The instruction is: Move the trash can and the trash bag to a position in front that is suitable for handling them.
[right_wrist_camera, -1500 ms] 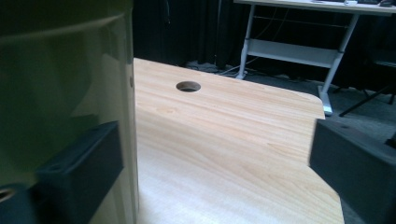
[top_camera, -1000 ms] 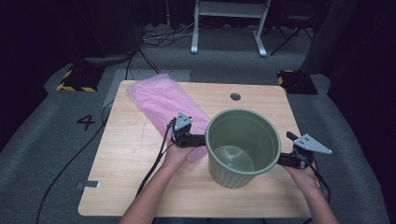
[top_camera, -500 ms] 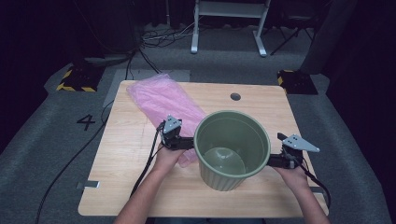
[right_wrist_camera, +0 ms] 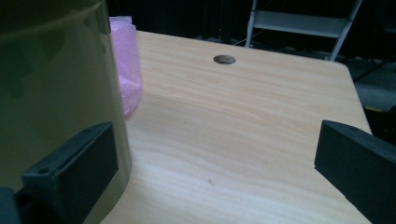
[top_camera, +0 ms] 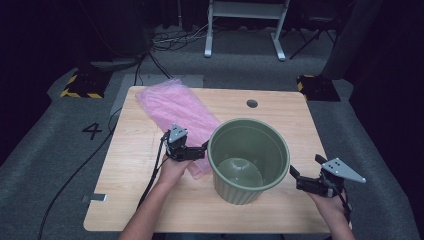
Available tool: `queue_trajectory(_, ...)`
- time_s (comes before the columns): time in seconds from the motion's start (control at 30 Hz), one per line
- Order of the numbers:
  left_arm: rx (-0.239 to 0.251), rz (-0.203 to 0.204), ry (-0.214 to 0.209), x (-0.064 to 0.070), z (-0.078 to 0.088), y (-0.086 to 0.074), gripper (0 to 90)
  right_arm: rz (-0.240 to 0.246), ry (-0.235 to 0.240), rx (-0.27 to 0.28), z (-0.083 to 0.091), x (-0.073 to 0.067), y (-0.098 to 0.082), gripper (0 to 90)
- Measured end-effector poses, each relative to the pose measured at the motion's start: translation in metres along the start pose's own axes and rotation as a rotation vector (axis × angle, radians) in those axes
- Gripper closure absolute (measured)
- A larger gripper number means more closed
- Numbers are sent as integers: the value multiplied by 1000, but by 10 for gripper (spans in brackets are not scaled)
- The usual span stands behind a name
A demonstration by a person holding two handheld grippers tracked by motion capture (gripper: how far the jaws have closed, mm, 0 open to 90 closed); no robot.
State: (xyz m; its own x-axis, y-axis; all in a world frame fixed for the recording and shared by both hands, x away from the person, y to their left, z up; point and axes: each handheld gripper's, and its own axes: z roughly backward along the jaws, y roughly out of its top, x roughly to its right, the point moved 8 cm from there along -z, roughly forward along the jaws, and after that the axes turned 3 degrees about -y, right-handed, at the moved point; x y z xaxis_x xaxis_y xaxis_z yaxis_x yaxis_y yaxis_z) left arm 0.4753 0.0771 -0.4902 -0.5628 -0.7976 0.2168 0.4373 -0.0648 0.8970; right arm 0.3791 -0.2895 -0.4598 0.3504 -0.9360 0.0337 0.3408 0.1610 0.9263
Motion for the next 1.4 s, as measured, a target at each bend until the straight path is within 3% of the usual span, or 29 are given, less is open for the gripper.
queue_trajectory(0.13, -20, 31, 50, -18, 4, -5, 0, 36, -25, -13, 3, -4, -14, 0)
queue_trajectory(0.23, -35, 12, 141, -35, 9, -10, 0, 21, -9, -20, 3, -8, -25, 0)
queue_trajectory(0.43, -64, 42, 204, -55, 14, -19, 2, 12, -25, -42, -5, -3, -45, 0)
queue_trajectory(0.57, -108, 85, 254, -69, 13, -25, 9, 23, -44, -29, -8, 2, -51, 0)
queue_trajectory(0.7, -150, 137, 296, -83, 7, -25, 16, 1, -44, -30, -9, 5, -56, 0)
queue_trajectory(0.77, -167, 161, 353, -90, 1, -24, 78, 7, -42, -25, -9, 4, -58, 0)
queue_trajectory(0.9, -172, 185, 377, -96, -11, -21, 82, 12, -35, 3, -7, 5, -56, 0)
queue_trajectory(1.0, -236, 224, 410, -99, -23, -26, 82, 12, -33, 7, -7, 5, -55, 0)
queue_trajectory(1.1, -236, 243, 408, -100, -30, -29, 94, 8, -33, 4, -7, 7, -57, 0)
queue_trajectory(1.23, -250, 229, 425, -101, -34, -32, 162, -1, -35, 9, -5, 9, -57, 0)
queue_trajectory(1.27, -257, 217, 437, -101, -35, -32, 229, -6, -41, 10, -5, 11, -57, 0)
queue_trajectory(1.37, -321, 112, 472, -98, -39, -33, 260, -10, -38, 11, -5, 12, -57, 0)
queue_trajectory(1.4, -324, 119, 465, -97, -39, -32, 293, -9, -38, 12, -4, 12, -56, 0)
